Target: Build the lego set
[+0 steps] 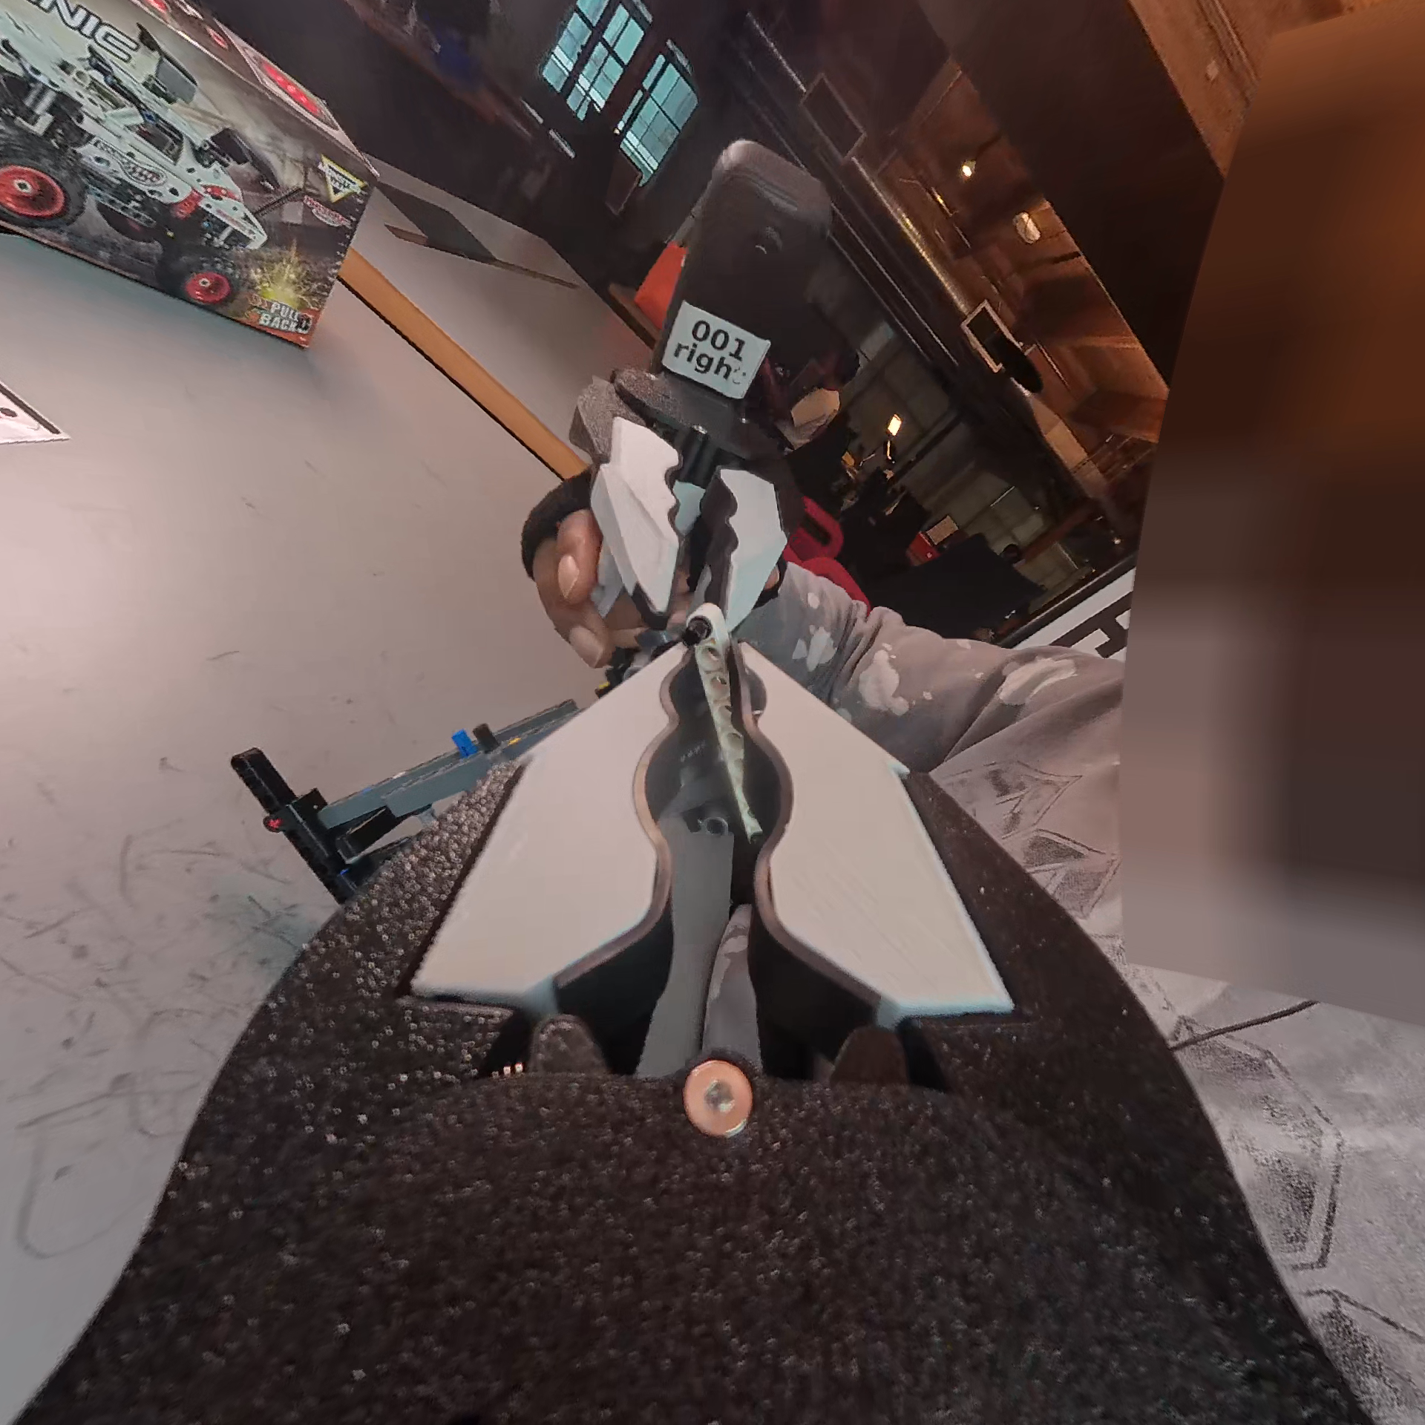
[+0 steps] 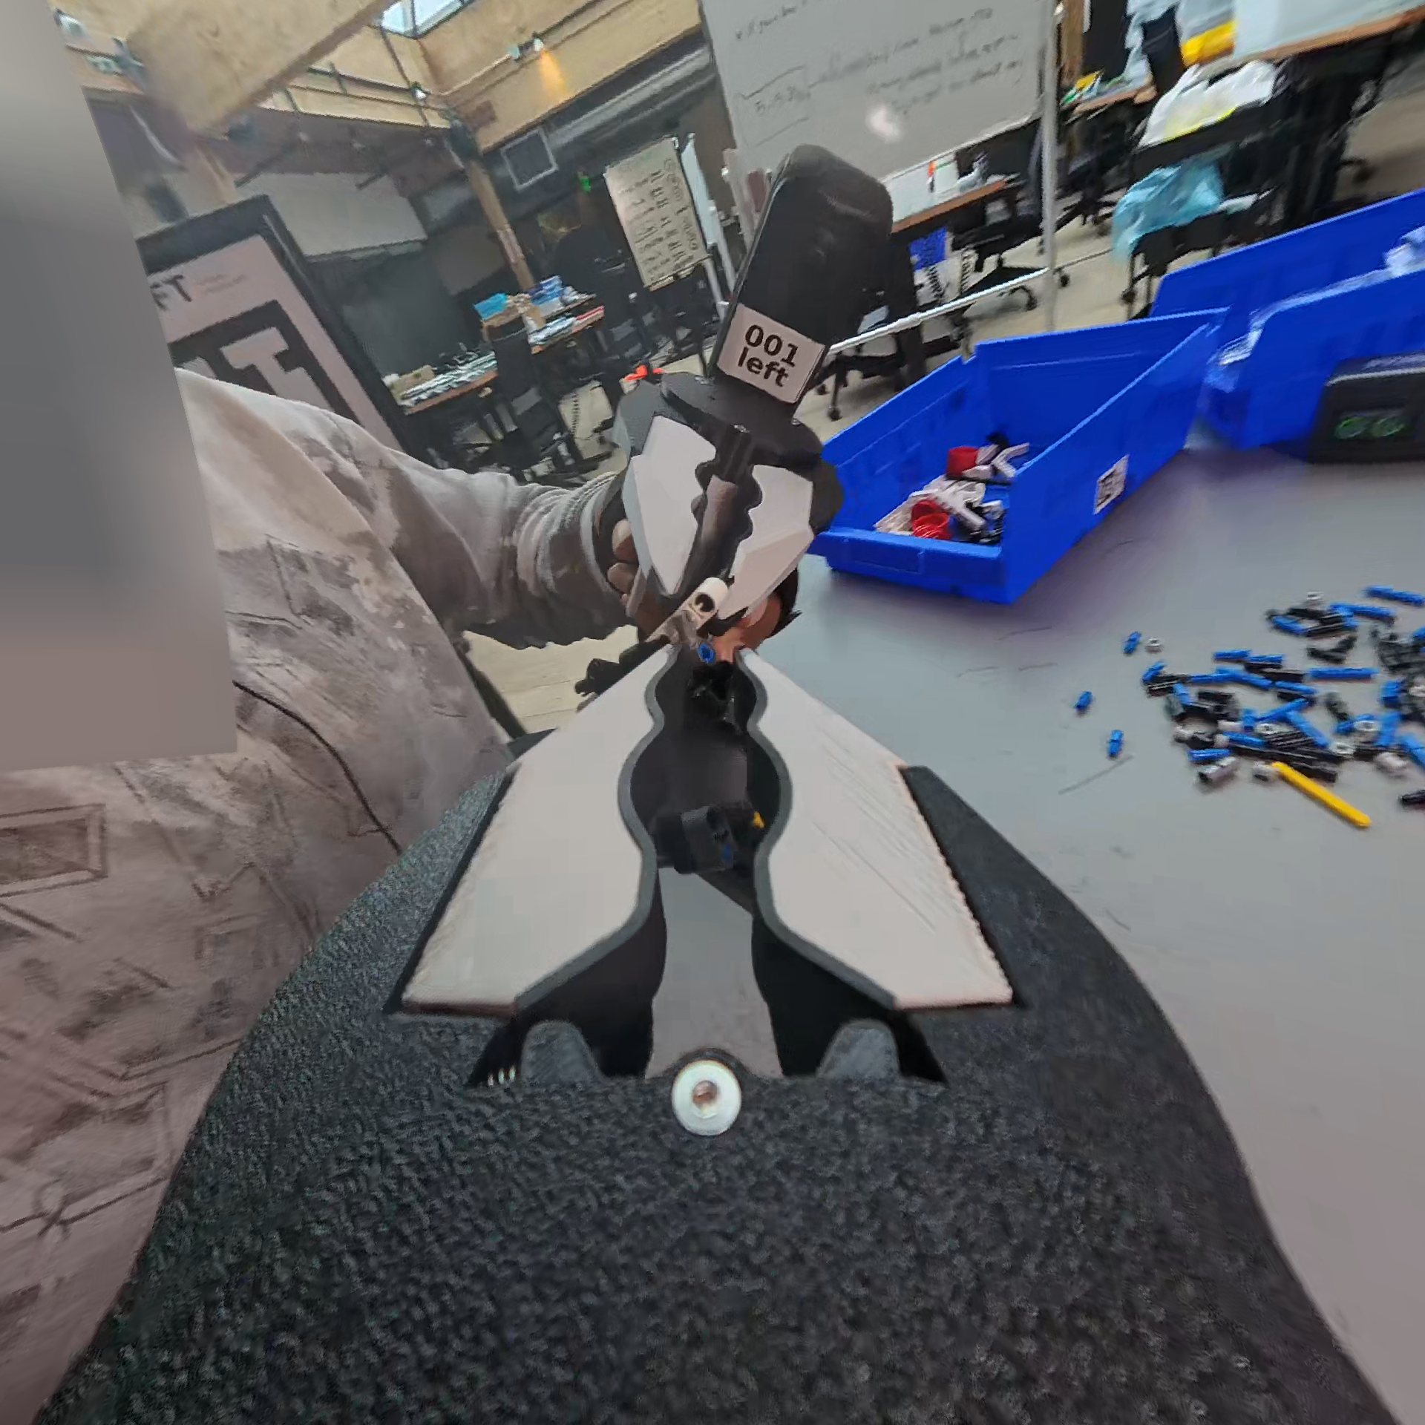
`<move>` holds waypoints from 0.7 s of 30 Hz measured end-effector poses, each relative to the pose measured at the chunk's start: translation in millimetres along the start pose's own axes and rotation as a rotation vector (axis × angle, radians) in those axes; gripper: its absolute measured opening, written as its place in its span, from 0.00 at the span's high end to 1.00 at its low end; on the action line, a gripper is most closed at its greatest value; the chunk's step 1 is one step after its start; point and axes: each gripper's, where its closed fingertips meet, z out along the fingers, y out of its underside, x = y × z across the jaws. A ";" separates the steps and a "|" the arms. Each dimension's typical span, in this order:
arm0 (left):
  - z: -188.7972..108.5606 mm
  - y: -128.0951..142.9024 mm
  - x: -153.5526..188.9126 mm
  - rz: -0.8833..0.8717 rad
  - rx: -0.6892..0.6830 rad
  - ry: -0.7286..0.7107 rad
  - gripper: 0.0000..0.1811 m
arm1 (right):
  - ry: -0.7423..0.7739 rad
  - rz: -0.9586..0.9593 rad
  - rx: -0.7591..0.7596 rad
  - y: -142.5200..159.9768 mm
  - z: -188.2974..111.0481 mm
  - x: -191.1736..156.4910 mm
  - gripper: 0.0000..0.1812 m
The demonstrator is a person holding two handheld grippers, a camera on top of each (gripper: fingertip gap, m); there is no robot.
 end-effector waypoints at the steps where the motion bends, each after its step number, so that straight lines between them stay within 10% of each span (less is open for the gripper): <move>1: -0.3 -0.2 -0.3 0.011 0.000 -0.011 0.95 | -0.040 0.032 -0.015 -0.5 1.0 -3.7 0.94; 10: 1.5 7.0 7.0 0.050 0.017 -0.024 0.95 | -0.120 0.245 -0.216 2.8 6.4 -13.3 0.96; 21: -3.5 7.6 2.3 0.106 0.032 -0.102 0.94 | 0.271 0.229 -0.476 4.0 10.8 -7.9 0.98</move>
